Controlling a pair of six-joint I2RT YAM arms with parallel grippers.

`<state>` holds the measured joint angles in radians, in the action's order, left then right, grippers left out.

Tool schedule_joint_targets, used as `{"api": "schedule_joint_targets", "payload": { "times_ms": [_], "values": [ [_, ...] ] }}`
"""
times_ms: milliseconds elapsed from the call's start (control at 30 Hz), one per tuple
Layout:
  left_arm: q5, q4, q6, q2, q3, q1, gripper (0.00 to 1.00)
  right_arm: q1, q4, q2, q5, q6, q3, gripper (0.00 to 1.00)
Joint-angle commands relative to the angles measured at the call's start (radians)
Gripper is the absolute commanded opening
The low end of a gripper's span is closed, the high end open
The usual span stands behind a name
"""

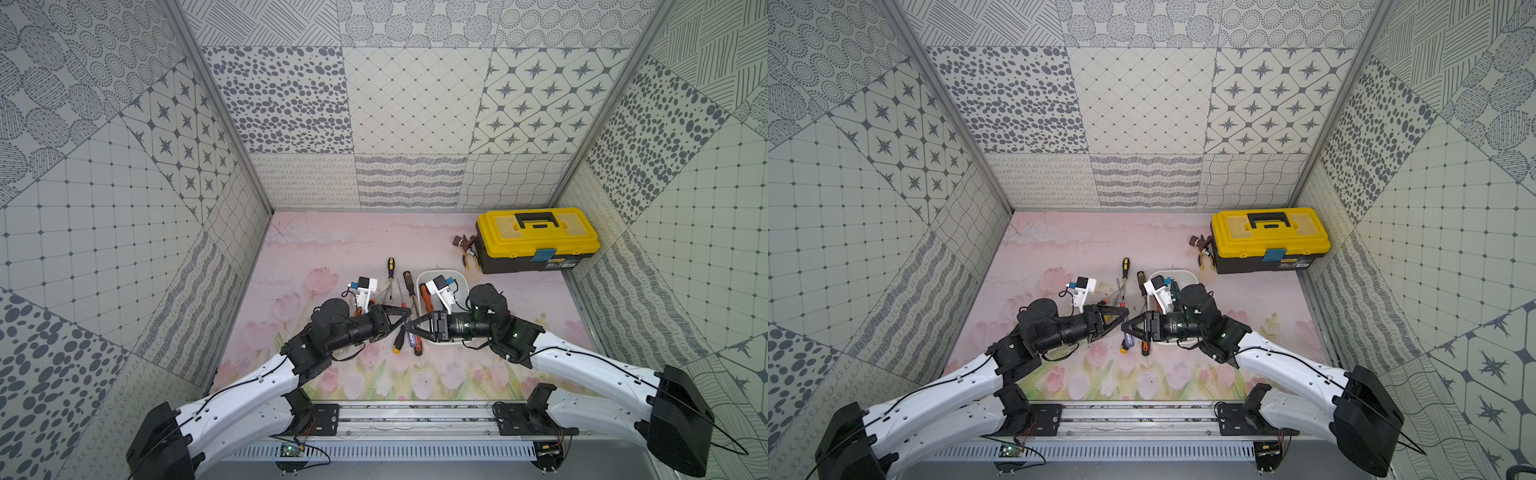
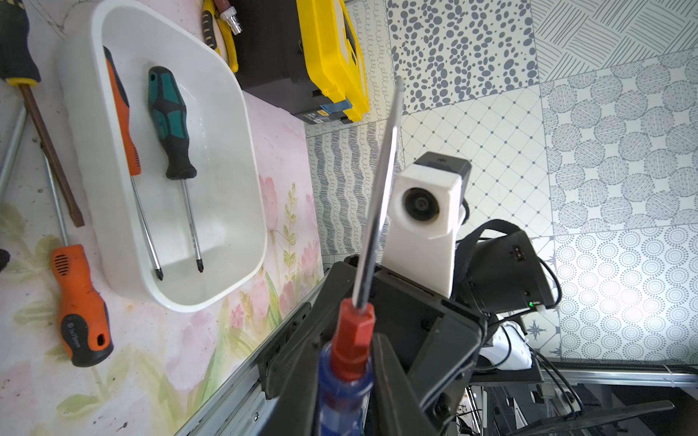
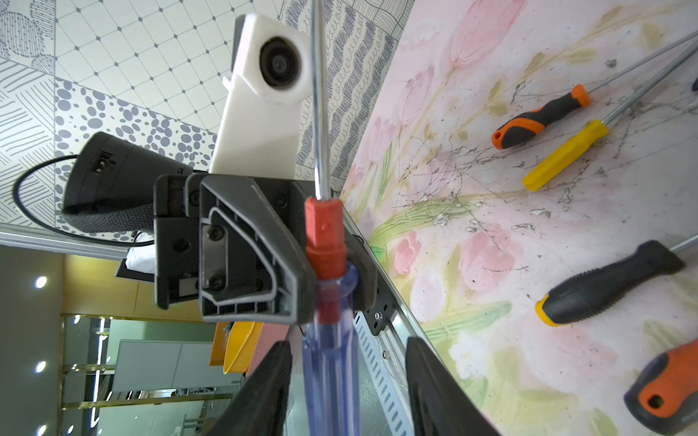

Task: Put the screwdriver on the desktop into the storage box
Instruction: Pick up the screwdriver from the center of the board, then place the screwdriver in the storage box.

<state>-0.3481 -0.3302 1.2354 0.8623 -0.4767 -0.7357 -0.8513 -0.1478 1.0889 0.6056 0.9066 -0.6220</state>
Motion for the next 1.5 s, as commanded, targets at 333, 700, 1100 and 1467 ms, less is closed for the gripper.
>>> {"api": "schedule_joint_targets", "payload": {
  "times_ms": [333,700,1100,1467],
  "values": [
    [0.004,-0.087,0.009,-0.021,0.019,0.006,0.00,-0.032,0.024,-0.005,-0.052,-0.043,-0.021,0.13],
    [0.283,0.550,-0.166,-0.004,-0.167,0.006,0.80,0.066,0.574,-0.021,-0.408,-0.104,-0.163,0.00],
    [0.364,0.726,-0.259,0.115,-0.188,-0.008,0.63,0.120,0.917,0.185,-0.710,-0.211,-0.285,0.00],
    [0.439,0.765,-0.298,0.232,-0.242,-0.025,0.58,0.120,0.967,0.314,-0.831,-0.274,-0.362,0.00]
  ]
}}
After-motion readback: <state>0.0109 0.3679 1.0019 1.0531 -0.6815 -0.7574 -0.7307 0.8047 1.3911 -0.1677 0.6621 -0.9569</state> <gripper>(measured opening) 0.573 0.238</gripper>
